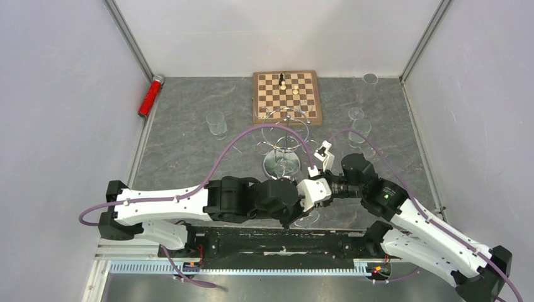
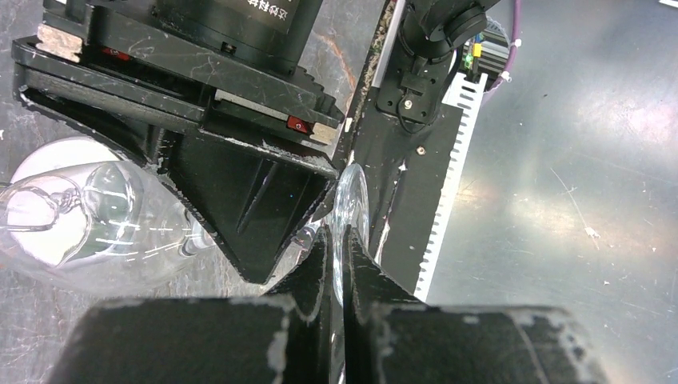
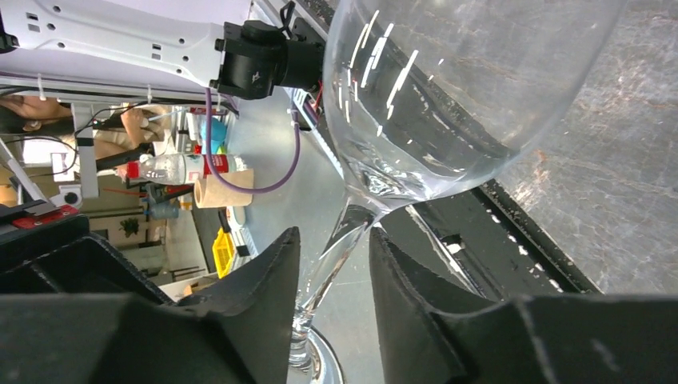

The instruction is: Take the wine glass off the wine glass rack

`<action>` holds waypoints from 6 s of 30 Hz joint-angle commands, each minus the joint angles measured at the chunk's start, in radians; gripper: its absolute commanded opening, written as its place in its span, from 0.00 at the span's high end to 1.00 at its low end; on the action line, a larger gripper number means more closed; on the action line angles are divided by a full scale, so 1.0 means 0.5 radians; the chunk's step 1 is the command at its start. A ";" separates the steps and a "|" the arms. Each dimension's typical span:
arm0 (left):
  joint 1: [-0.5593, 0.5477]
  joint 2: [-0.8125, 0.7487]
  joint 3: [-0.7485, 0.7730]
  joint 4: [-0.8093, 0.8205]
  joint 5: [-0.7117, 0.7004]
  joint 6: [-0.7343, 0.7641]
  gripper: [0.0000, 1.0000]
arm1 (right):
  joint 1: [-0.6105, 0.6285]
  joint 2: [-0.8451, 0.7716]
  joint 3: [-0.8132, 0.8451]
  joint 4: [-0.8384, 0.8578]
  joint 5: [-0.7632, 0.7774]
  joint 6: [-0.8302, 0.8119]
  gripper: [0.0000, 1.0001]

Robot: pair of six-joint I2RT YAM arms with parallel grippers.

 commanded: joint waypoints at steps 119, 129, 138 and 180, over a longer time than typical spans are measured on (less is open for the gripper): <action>1.697 -0.509 -0.252 0.387 1.379 -1.333 0.35 | 0.006 -0.662 0.017 0.560 0.520 -2.311 1.00; 1.707 -0.467 -0.239 0.281 1.412 -1.236 0.42 | 0.004 -0.545 0.124 0.596 0.514 -2.383 1.00; 1.722 -0.458 -0.215 0.215 1.390 -1.184 0.51 | 0.007 -0.504 0.186 0.567 0.509 -2.415 1.00; 1.740 -0.423 -0.113 0.029 1.399 -1.024 0.98 | 0.006 -0.505 0.338 0.521 0.553 -2.359 0.62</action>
